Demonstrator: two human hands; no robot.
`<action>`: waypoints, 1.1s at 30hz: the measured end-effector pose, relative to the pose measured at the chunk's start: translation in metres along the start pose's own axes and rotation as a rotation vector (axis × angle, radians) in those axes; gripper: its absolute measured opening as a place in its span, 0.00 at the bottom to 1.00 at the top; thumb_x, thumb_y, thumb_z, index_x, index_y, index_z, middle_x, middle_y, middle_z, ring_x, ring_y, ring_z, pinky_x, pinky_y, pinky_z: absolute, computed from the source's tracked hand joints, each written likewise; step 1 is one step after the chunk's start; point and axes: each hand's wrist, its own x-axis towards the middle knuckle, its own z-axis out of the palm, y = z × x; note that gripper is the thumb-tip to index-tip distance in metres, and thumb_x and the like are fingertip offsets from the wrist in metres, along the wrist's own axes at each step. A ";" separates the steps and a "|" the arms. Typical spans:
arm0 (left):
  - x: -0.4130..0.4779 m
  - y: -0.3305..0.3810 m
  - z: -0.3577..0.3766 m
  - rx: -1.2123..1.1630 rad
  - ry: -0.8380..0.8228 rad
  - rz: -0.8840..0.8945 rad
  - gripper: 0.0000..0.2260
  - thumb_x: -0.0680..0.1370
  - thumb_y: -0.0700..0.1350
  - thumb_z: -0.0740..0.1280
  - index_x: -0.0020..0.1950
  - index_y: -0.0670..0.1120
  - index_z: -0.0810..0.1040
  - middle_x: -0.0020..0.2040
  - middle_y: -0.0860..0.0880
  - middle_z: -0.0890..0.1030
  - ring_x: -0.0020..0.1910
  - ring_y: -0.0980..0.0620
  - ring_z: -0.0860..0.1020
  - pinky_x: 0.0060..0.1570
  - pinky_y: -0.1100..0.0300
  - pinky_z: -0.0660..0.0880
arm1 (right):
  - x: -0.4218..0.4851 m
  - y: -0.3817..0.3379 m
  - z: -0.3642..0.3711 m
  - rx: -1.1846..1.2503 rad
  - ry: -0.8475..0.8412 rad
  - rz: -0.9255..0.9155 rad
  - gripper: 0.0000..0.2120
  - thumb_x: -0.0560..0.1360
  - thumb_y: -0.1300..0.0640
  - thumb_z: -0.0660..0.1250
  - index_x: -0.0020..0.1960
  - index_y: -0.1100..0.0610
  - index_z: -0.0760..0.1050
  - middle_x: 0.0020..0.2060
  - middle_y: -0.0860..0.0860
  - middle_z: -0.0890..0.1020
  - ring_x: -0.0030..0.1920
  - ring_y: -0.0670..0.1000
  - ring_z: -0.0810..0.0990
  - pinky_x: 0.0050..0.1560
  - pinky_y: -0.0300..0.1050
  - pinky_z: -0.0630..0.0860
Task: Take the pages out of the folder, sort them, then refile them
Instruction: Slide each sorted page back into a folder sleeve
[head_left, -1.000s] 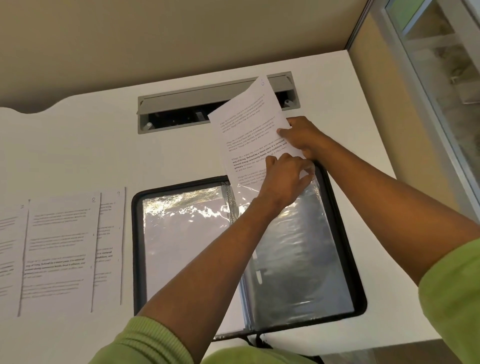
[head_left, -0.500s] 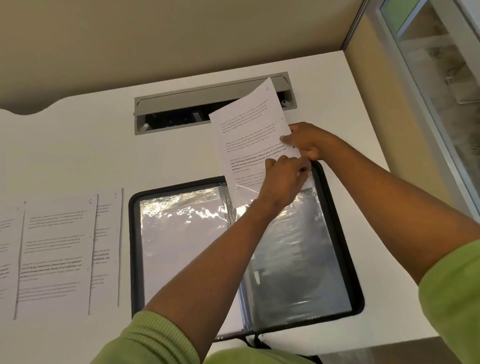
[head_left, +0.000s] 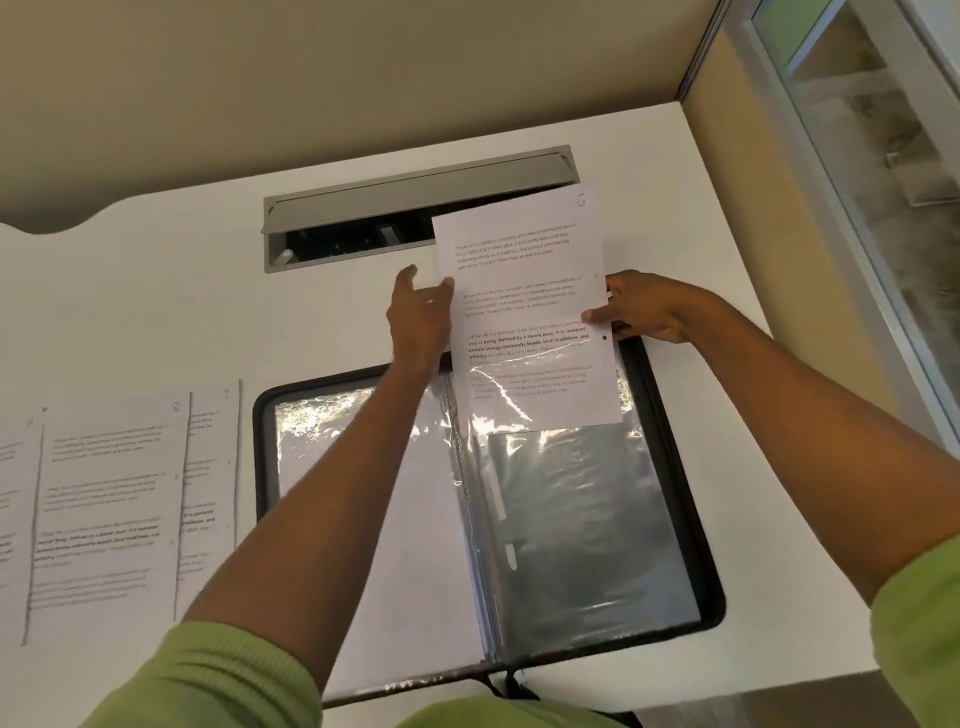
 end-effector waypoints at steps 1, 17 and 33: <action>0.005 0.003 -0.005 -0.048 -0.026 -0.050 0.21 0.82 0.48 0.70 0.75 0.46 0.73 0.58 0.47 0.84 0.55 0.47 0.83 0.43 0.65 0.78 | -0.001 0.001 0.001 -0.006 0.001 -0.005 0.22 0.80 0.64 0.69 0.72 0.57 0.73 0.64 0.51 0.82 0.60 0.51 0.82 0.56 0.46 0.80; 0.003 -0.020 -0.039 0.354 -0.323 0.029 0.08 0.75 0.42 0.78 0.37 0.46 0.83 0.45 0.45 0.87 0.48 0.42 0.86 0.52 0.47 0.83 | -0.007 0.003 0.001 -0.312 0.148 -0.049 0.14 0.76 0.56 0.76 0.59 0.59 0.83 0.54 0.51 0.86 0.52 0.52 0.83 0.53 0.44 0.80; 0.002 -0.010 -0.046 0.389 -0.416 0.006 0.07 0.71 0.40 0.81 0.41 0.45 0.84 0.45 0.45 0.86 0.50 0.42 0.85 0.54 0.50 0.82 | -0.001 0.008 -0.006 -0.351 0.228 0.042 0.17 0.73 0.59 0.78 0.48 0.72 0.78 0.51 0.62 0.84 0.48 0.58 0.82 0.53 0.52 0.78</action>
